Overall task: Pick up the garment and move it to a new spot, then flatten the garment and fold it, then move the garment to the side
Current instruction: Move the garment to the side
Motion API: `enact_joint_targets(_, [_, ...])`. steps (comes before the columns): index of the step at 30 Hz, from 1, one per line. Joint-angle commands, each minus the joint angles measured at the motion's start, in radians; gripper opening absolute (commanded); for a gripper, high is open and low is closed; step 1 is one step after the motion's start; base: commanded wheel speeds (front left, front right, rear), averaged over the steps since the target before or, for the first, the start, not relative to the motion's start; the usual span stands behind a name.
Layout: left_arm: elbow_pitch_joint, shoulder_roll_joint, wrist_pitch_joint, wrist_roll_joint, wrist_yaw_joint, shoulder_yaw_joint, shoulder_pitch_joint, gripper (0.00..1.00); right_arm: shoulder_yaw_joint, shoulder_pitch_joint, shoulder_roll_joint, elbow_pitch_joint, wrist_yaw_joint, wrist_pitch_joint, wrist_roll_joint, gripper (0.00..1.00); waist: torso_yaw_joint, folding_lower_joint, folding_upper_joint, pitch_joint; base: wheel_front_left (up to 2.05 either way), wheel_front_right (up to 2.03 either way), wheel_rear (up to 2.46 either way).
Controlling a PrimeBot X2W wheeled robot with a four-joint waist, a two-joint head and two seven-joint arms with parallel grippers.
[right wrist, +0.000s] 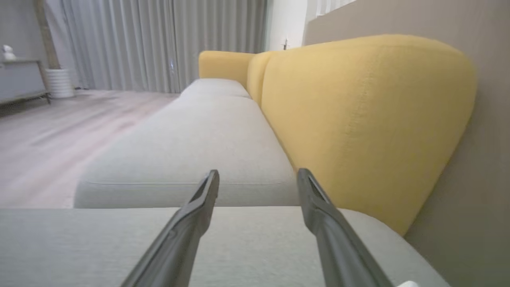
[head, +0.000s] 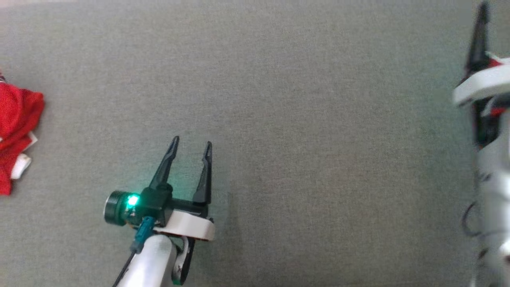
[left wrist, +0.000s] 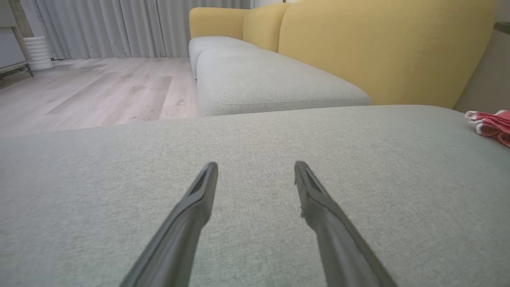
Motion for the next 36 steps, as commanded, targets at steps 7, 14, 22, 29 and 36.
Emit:
enact_joint_targets(7, [-0.018,0.004,-0.005,-0.005,0.024,0.100,0.040,1.00,0.077,0.238,0.137,-0.179,-0.001,-0.010,0.099,1.00,0.041,0.0000,0.0000,-0.072,0.00,0.00,0.00])
enact_joint_targets(14, [-0.011,0.004,-0.005,0.000,0.025,0.149,0.082,1.00,0.161,0.411,0.154,-0.193,-0.001,-0.011,0.197,1.00,0.060,0.0000,0.0000,-0.118,0.00,0.00,0.00])
enact_joint_targets(22, [-0.009,0.004,-0.005,-0.002,0.026,0.184,0.127,1.00,0.219,0.495,0.155,-0.229,-0.001,-0.011,0.217,1.00,0.058,0.0000,0.0000,-0.170,0.00,0.00,0.00])
enact_joint_targets(29, [-0.002,0.004,-0.005,-0.008,0.025,0.196,0.169,1.00,0.237,0.551,0.155,-0.247,-0.001,-0.011,0.246,1.00,0.062,0.0000,0.0000,-0.228,0.00,0.00,0.00])
enact_joint_targets(36, [-0.006,0.004,-0.005,-0.009,0.023,0.204,0.201,1.00,0.257,0.583,0.155,-0.260,-0.001,-0.011,0.271,1.00,0.063,0.0000,0.0000,-0.252,0.00,0.00,0.00])
